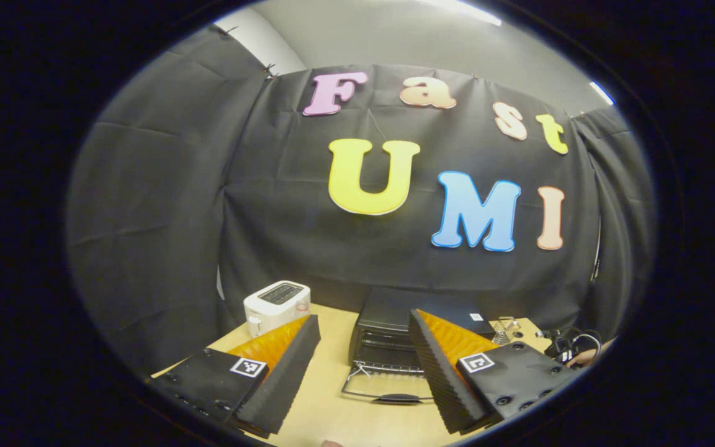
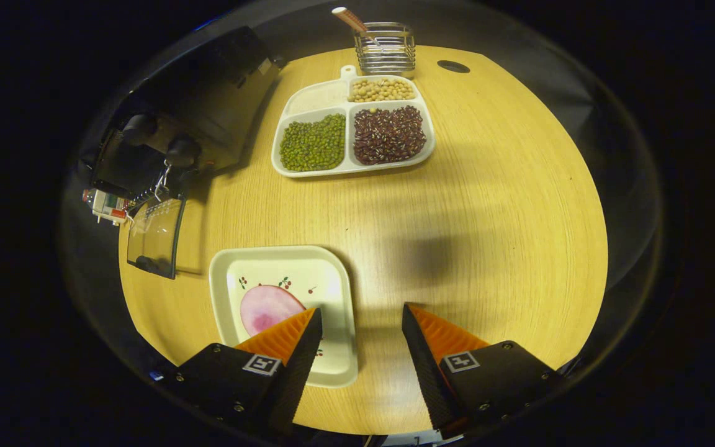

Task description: Open the electric oven with the left hand, put the food in, and close the electric oven.

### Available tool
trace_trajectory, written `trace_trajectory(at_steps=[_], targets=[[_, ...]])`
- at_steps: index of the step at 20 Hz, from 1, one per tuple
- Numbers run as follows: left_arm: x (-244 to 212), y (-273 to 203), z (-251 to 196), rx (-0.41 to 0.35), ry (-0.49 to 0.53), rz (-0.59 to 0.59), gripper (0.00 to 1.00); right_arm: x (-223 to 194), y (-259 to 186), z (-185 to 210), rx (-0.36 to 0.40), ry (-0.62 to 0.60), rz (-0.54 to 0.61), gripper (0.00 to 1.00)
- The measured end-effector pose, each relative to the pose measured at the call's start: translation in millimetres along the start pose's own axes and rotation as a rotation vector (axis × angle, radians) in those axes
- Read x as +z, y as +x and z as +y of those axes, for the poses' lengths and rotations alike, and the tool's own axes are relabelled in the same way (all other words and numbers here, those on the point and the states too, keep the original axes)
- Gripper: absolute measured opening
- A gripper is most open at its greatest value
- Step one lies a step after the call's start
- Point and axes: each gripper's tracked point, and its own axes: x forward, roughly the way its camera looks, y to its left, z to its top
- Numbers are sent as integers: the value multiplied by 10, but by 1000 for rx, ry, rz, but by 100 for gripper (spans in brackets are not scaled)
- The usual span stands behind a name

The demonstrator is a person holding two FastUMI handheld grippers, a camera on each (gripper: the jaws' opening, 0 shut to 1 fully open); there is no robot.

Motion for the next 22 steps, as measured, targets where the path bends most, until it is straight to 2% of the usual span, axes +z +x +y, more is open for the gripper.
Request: trace_trajectory(at_steps=[2,3,5,12,13,14,15,16,17,18,20,22], targets=[[-44,10,50,13,-7,8,100,18,19,43,3,-25,3,80],[-81,24,53,15,-9,15,100,28,34,20,-19,-41,4,80],[-96,44,50,12,-11,22,100,30,47,19,-49,-66,19,35],[-156,149,-54,-23,0,31,100,-84,82,82,-131,-158,68,34],[-182,151,-49,-26,0,36,92,-76,99,131,-123,-181,71,34],[-194,159,-57,-28,-1,40,94,-83,321,117,-121,-157,58,34],[-211,164,-61,-29,-5,41,97,99,-65,98,-143,-155,74,8],[-225,163,-69,-32,-12,45,97,67,257,10,-135,-145,64,6],[-244,165,-81,-35,-18,49,100,16,365,-51,-128,-140,65,5],[-239,160,-85,-39,-21,48,100,100,330,-55,-110,-120,43,1],[-246,155,-100,-48,-17,48,100,134,315,-110,-61,-18,-5,0],[-230,143,-91,-56,-11,49,100,117,245,-144,34,75,-62,1]])
